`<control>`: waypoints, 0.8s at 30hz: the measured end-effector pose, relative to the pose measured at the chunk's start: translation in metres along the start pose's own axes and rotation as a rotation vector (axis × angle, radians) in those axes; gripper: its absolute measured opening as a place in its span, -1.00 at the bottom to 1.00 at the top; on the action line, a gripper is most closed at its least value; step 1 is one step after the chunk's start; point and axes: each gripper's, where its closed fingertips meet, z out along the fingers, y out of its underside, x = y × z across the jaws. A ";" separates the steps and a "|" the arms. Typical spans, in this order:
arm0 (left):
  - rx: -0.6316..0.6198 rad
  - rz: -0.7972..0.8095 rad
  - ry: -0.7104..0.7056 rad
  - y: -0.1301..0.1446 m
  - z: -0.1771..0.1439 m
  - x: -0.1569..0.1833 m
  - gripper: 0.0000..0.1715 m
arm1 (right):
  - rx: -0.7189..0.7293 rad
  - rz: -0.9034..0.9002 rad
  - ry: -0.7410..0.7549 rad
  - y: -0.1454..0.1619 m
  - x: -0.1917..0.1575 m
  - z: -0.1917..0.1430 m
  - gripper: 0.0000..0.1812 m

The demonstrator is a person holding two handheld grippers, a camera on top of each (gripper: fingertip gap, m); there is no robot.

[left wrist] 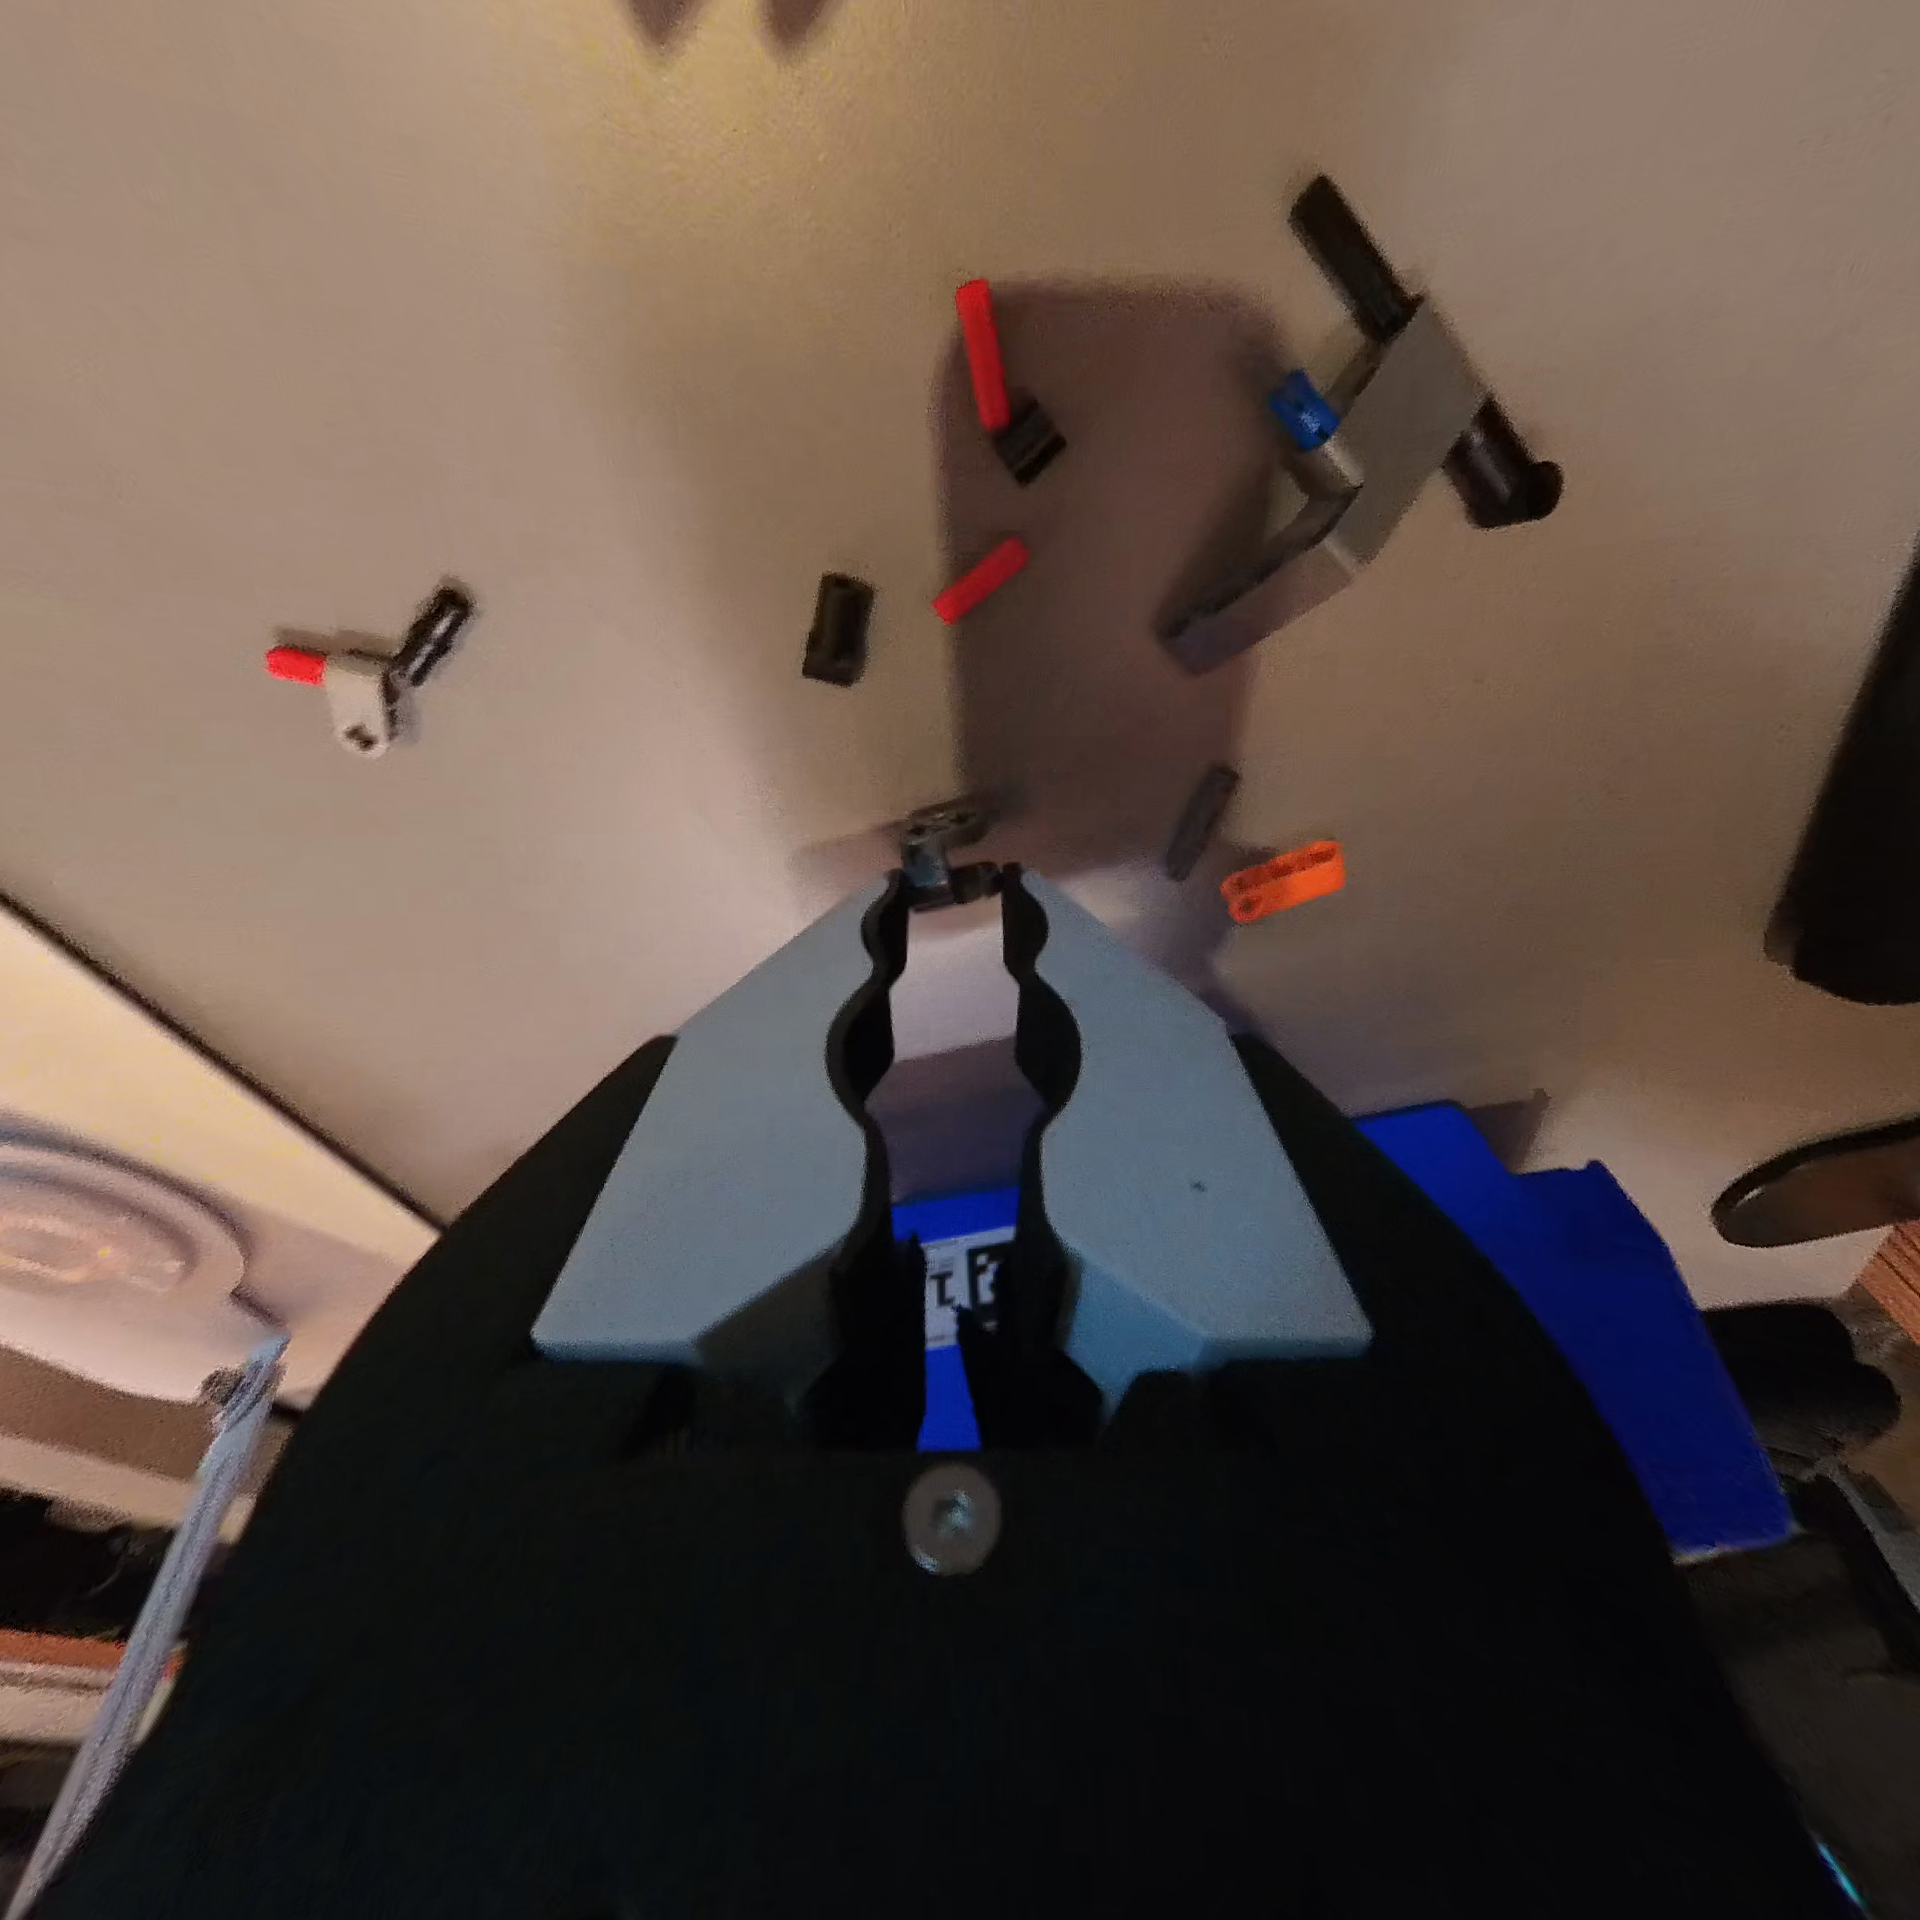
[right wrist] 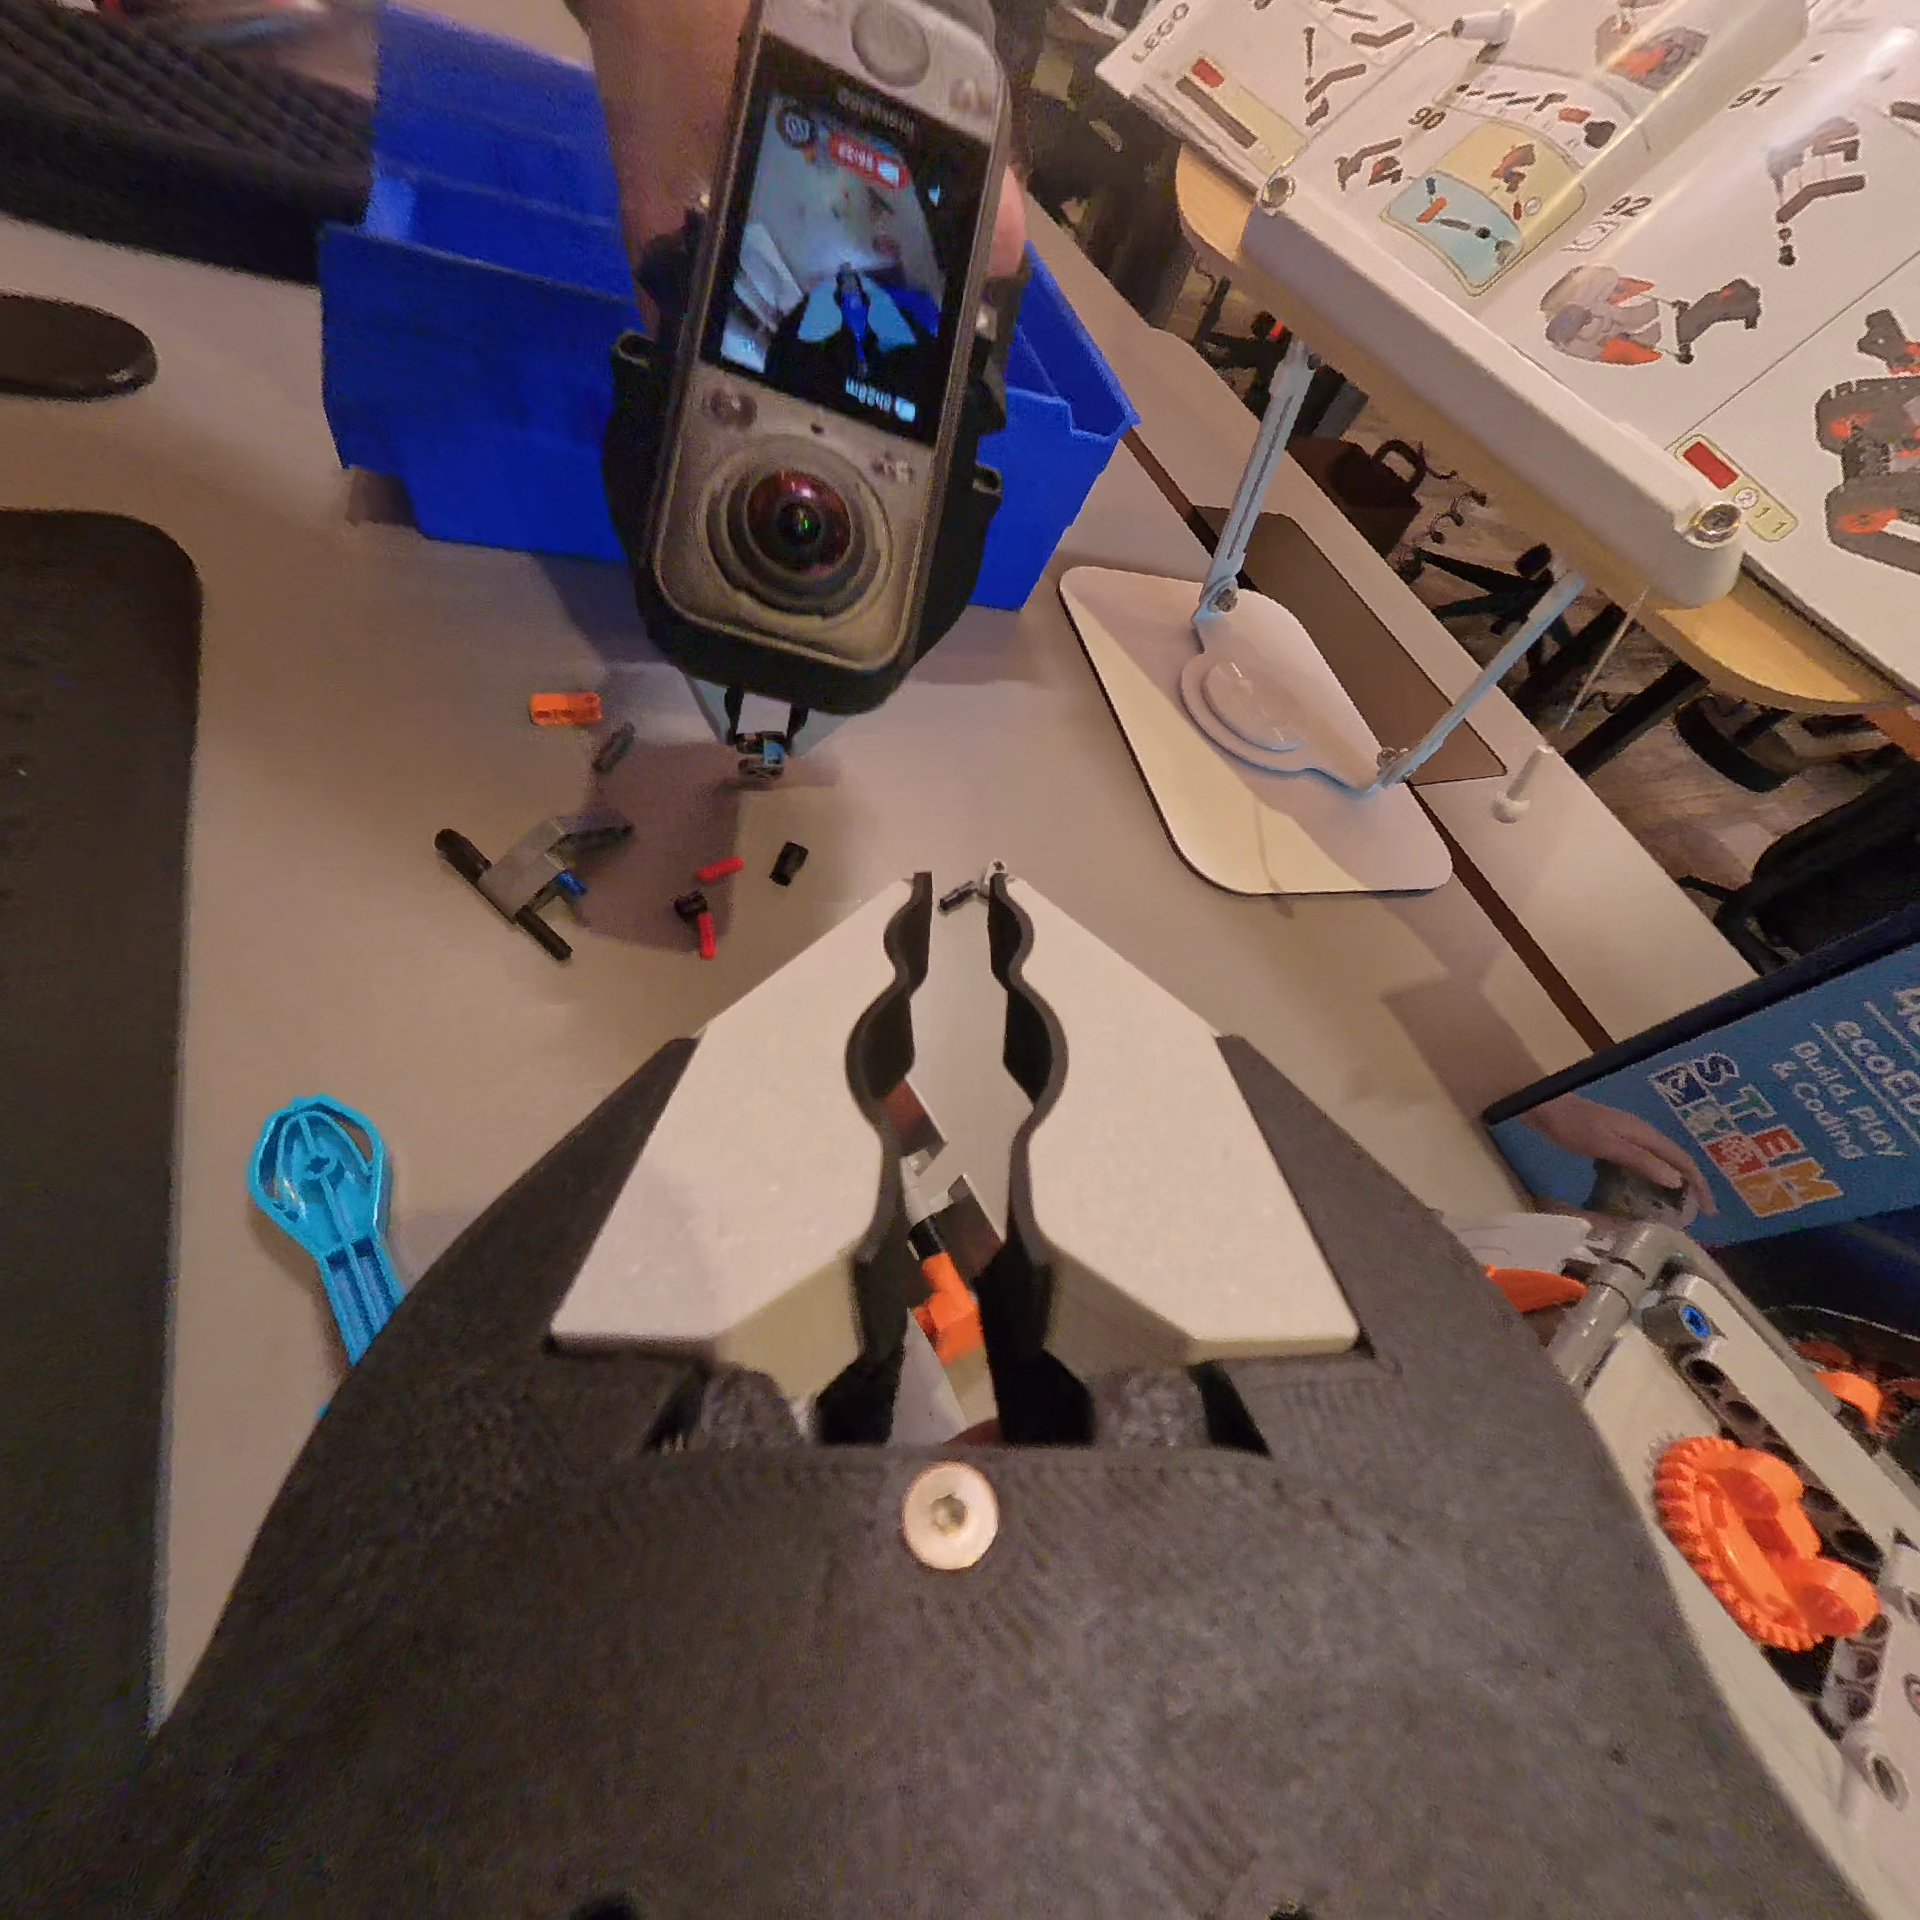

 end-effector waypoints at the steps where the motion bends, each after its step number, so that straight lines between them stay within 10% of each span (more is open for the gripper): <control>1: 0.006 0.001 0.023 -0.002 0.003 0.004 -0.82 | -0.006 -0.007 -0.001 0.001 -0.001 0.001 -0.91; 24: 0.159 -0.409 -0.324 0.030 -0.096 -0.011 -0.53 | -0.021 -0.051 0.014 -0.011 -0.011 -0.004 -0.90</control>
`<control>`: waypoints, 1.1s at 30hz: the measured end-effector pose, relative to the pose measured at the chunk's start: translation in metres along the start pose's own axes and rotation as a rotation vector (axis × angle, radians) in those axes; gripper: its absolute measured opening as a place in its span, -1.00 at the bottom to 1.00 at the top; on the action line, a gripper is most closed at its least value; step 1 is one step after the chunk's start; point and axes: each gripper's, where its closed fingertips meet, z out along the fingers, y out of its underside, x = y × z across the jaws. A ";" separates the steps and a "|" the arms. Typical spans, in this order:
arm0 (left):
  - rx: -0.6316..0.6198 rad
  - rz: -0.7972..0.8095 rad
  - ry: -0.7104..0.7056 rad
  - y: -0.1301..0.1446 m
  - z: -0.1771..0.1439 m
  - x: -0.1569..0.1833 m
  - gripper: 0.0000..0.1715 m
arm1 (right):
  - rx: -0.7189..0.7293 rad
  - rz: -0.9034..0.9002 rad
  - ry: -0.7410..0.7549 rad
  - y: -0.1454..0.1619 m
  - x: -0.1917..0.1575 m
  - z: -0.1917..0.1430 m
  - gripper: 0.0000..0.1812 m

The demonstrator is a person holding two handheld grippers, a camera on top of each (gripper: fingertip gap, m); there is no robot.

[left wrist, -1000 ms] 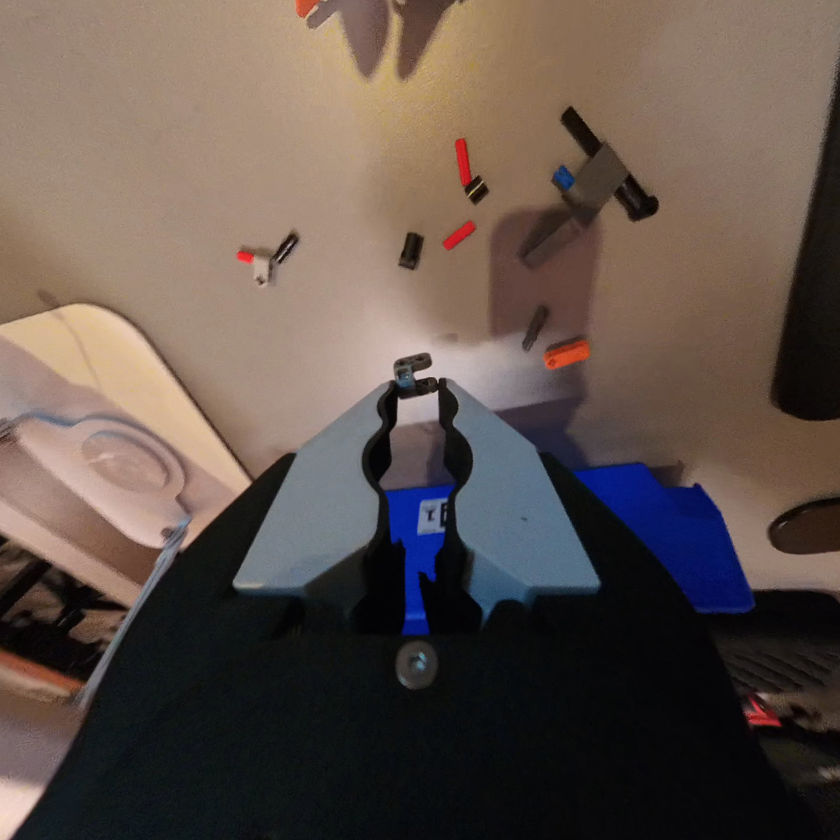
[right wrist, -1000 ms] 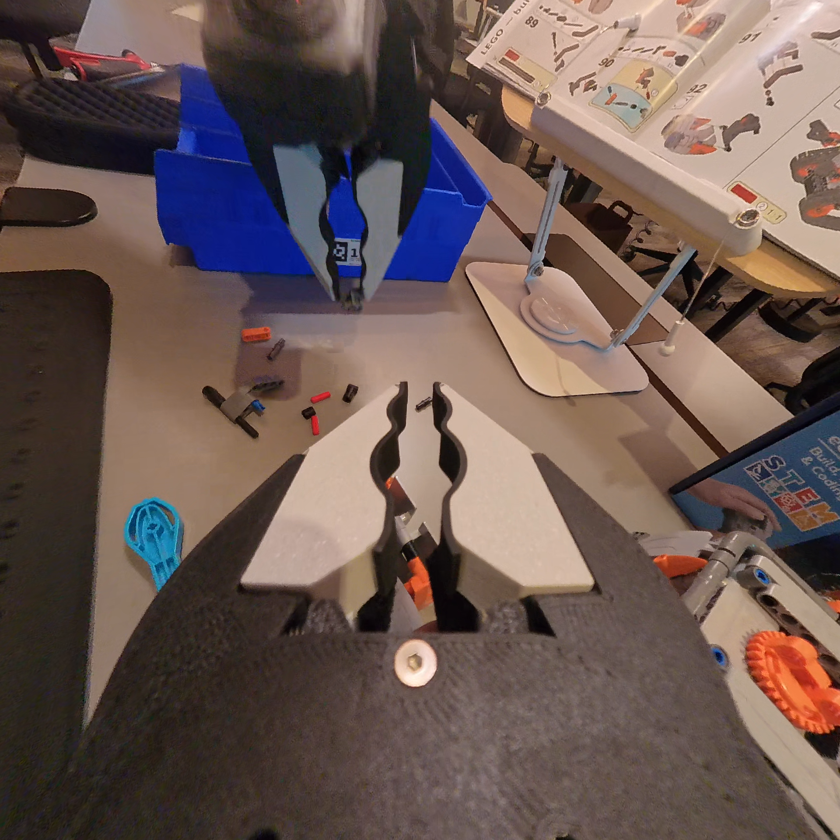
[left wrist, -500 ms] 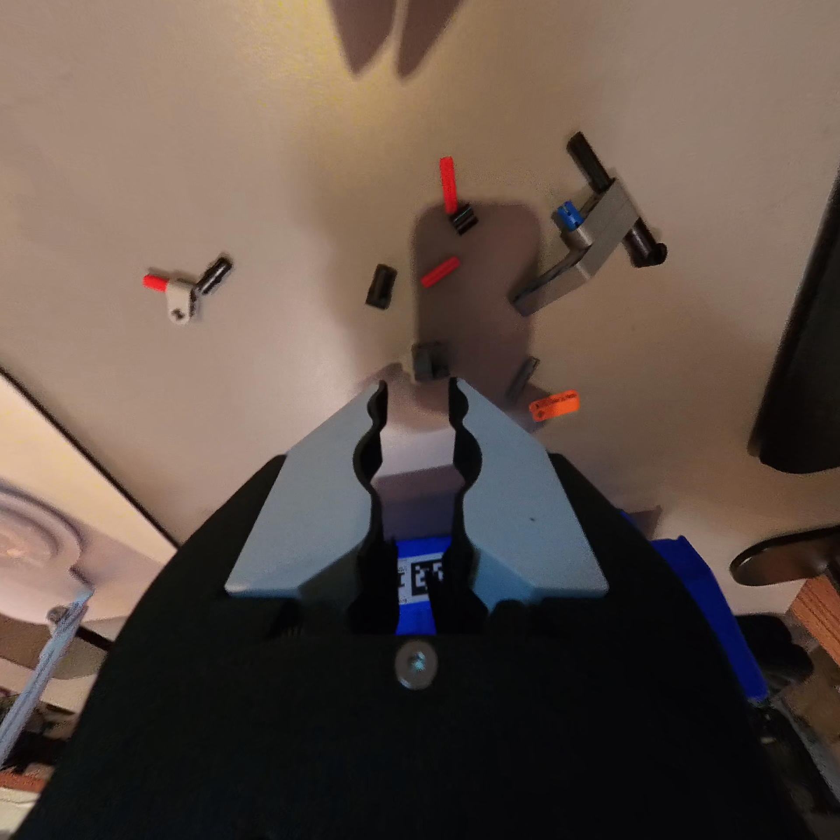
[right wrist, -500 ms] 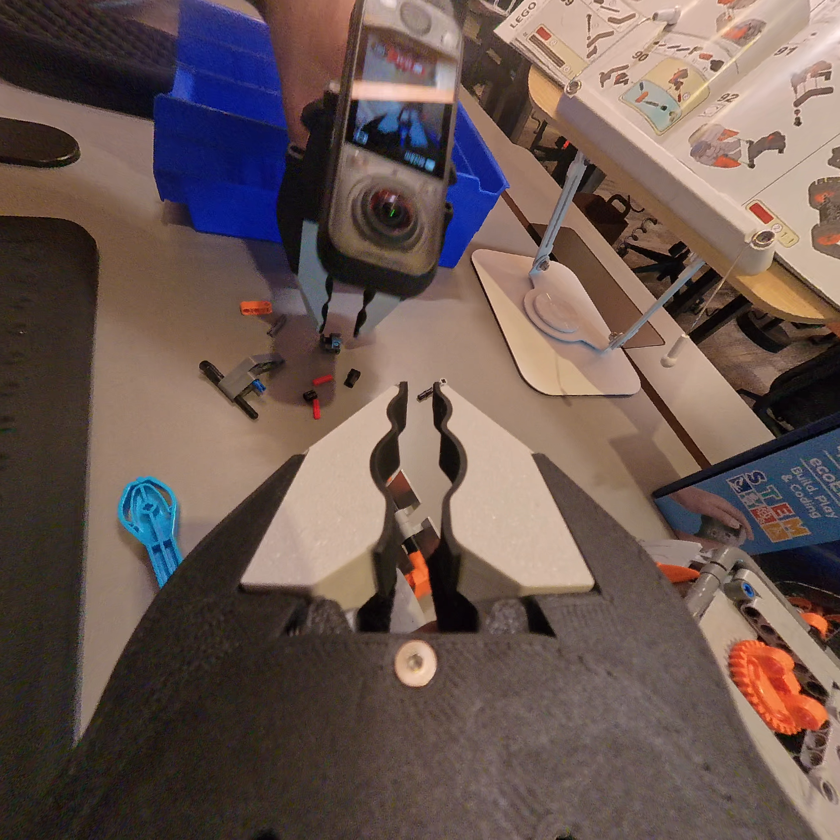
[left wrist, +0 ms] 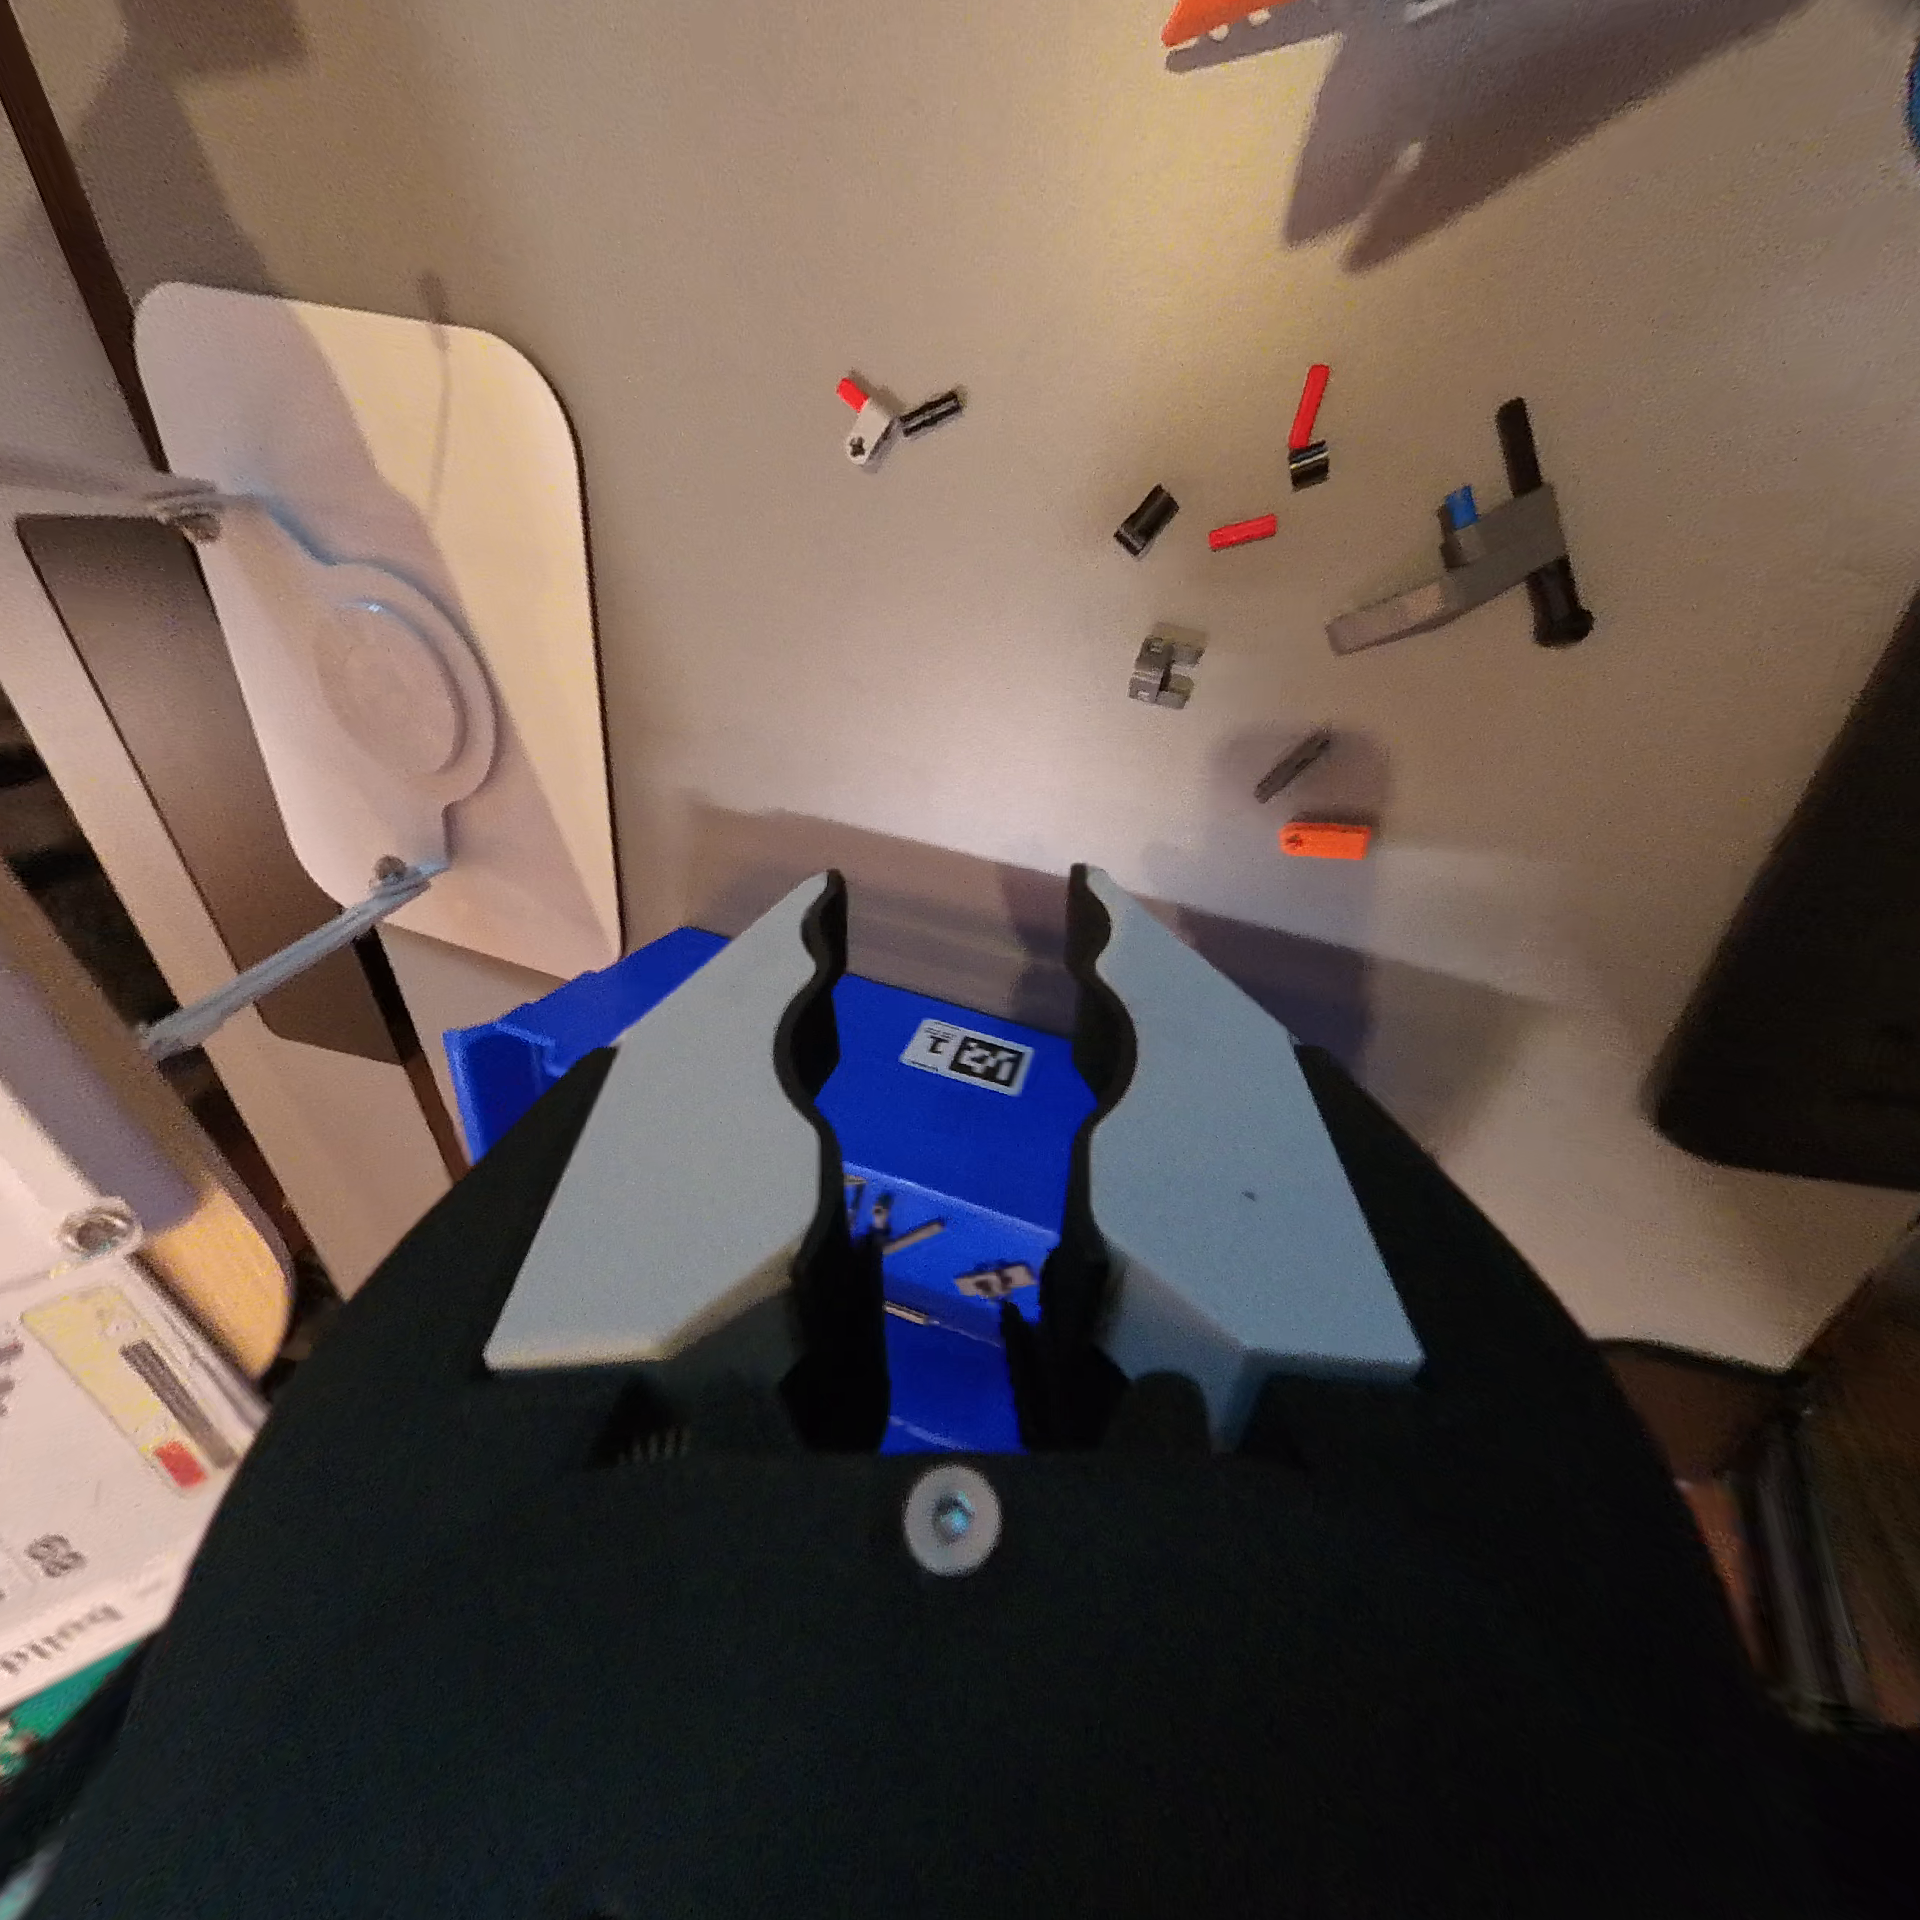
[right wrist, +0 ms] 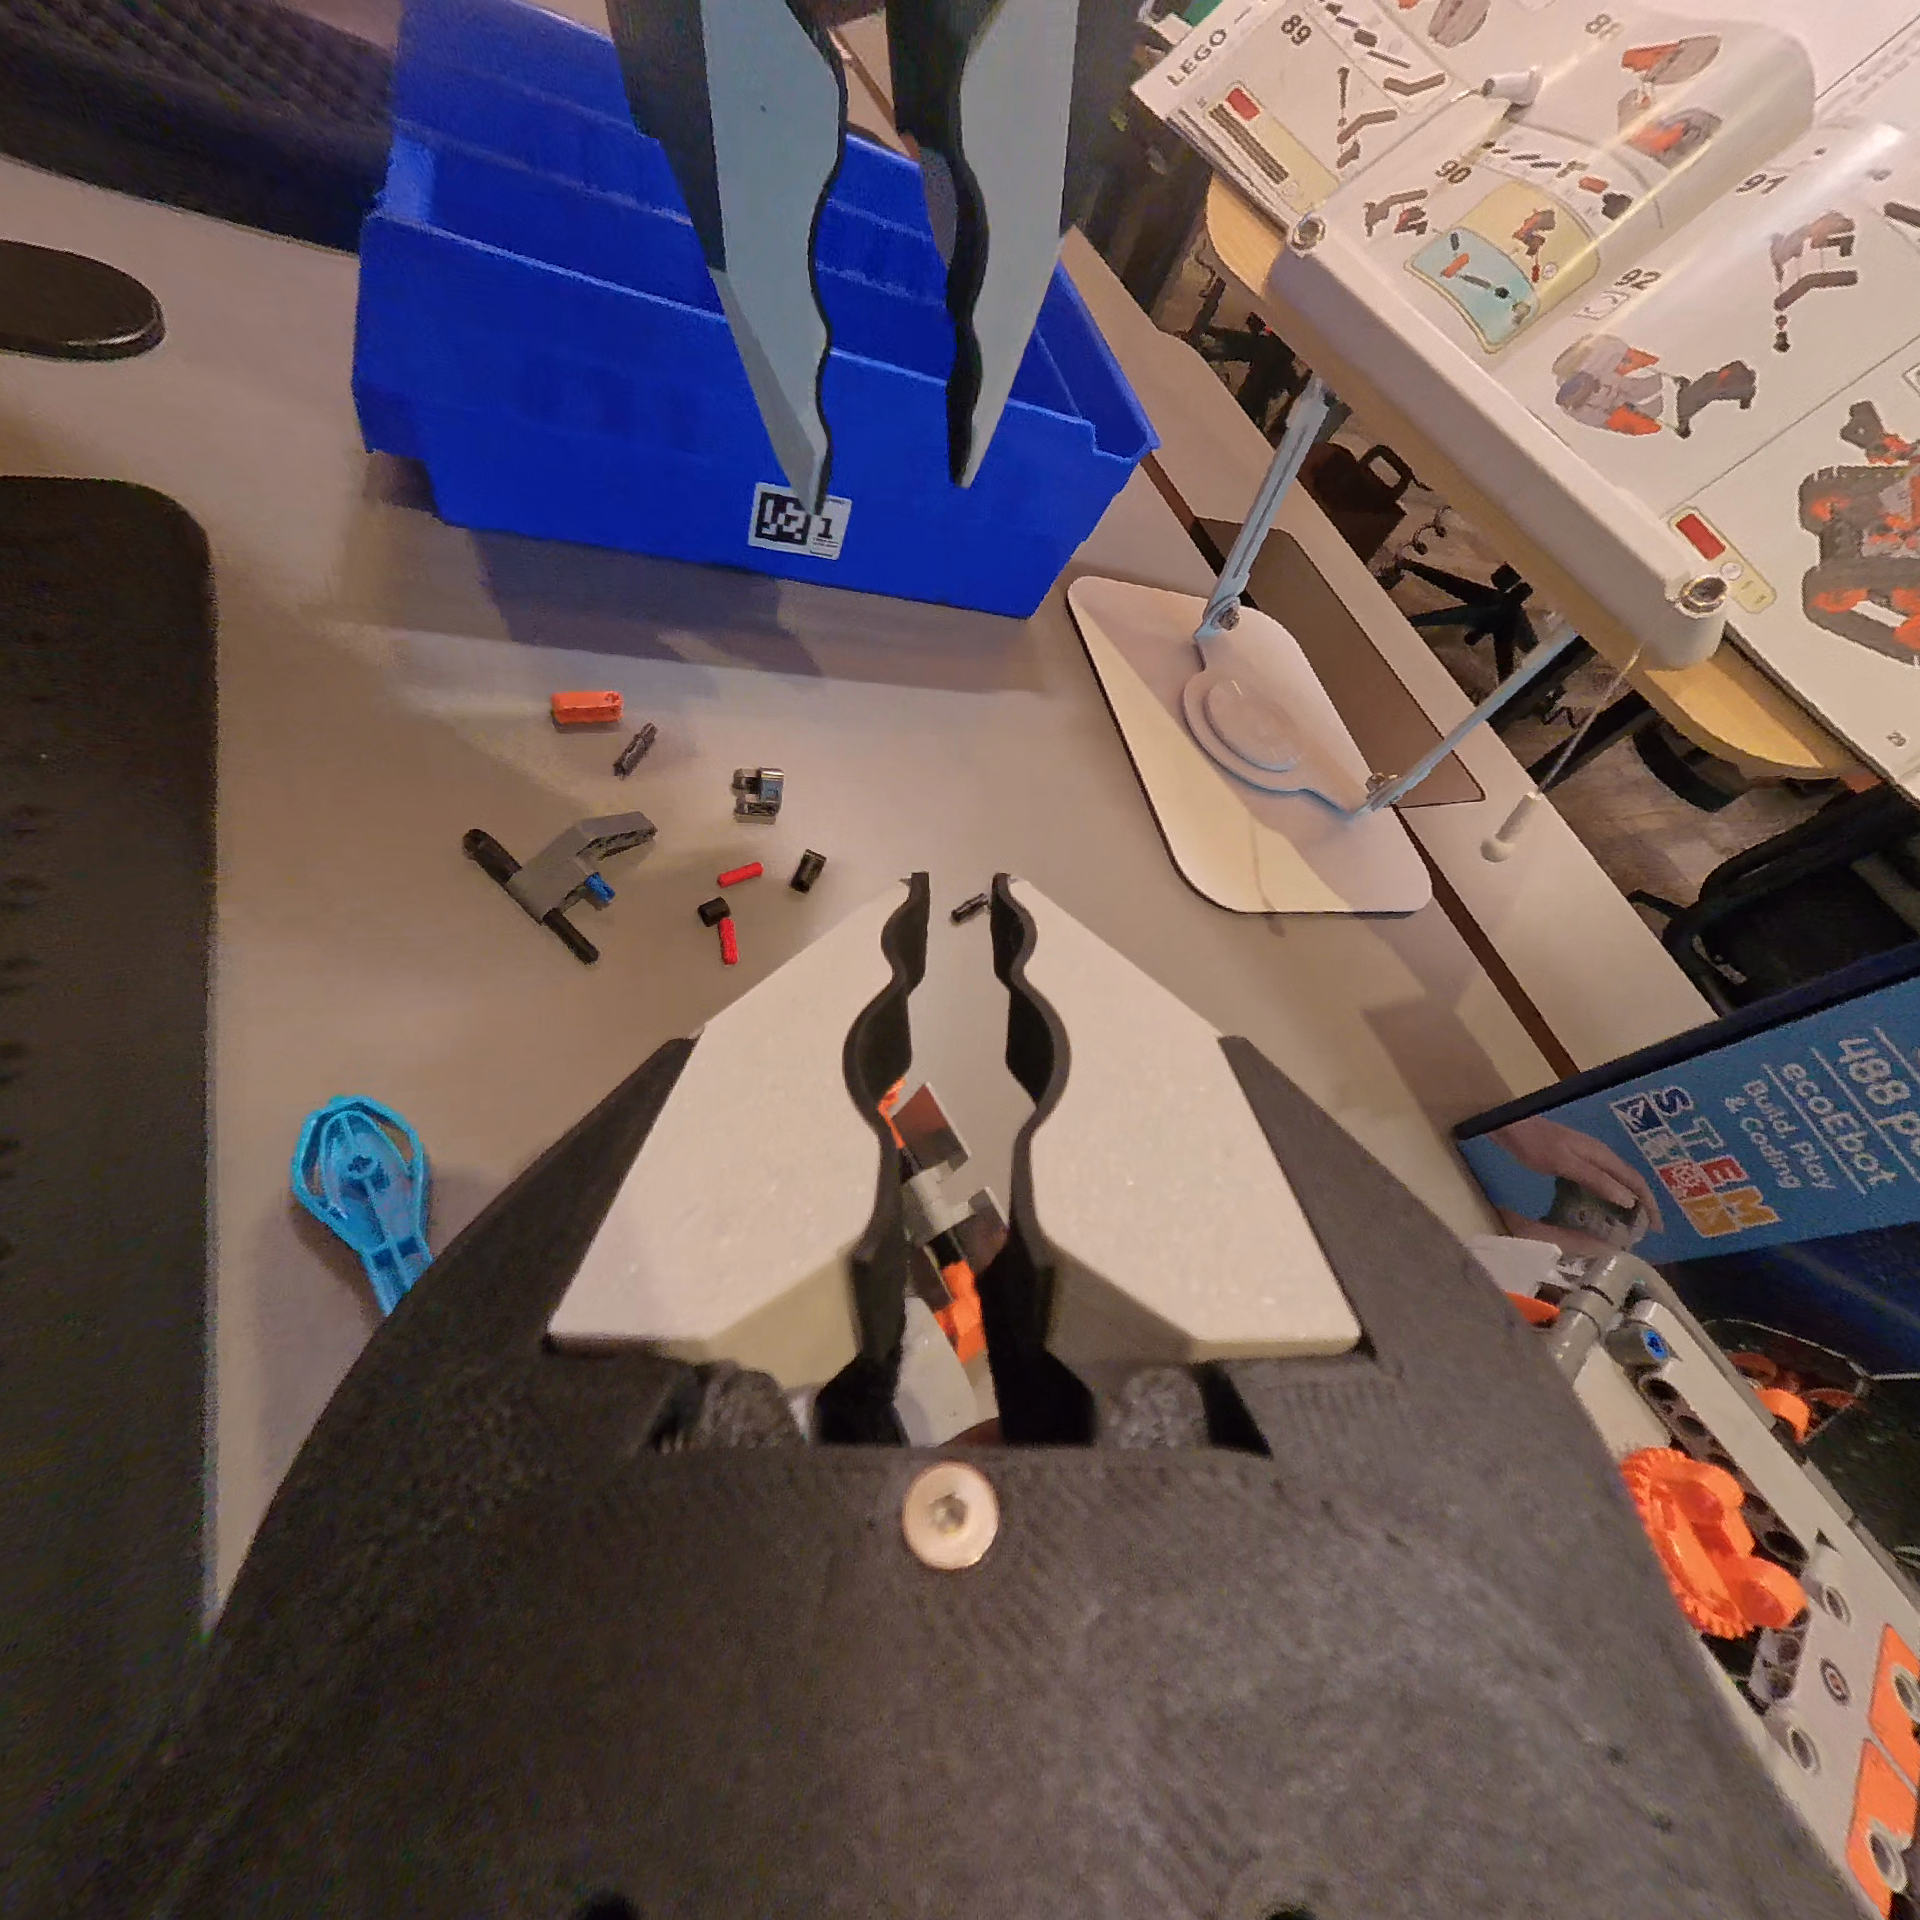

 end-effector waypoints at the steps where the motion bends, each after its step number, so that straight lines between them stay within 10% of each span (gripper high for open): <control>1: 0.000 -0.026 0.006 -0.001 0.000 0.005 -0.52 | -0.003 -0.006 0.000 -0.001 -0.001 0.000 -0.90; 12: 0.086 -0.325 0.033 -0.029 0.040 0.065 -0.52 | -0.038 -0.054 -0.003 -0.002 -0.011 -0.004 -0.89; 24: 0.066 -0.511 -0.081 -0.005 0.089 0.055 -0.56 | -0.095 -0.049 -0.049 0.012 -0.020 0.008 -0.88; 33: 0.277 -0.516 -0.084 -0.015 0.032 0.085 -0.66 | -0.095 -0.019 -0.089 0.016 -0.023 0.015 -0.89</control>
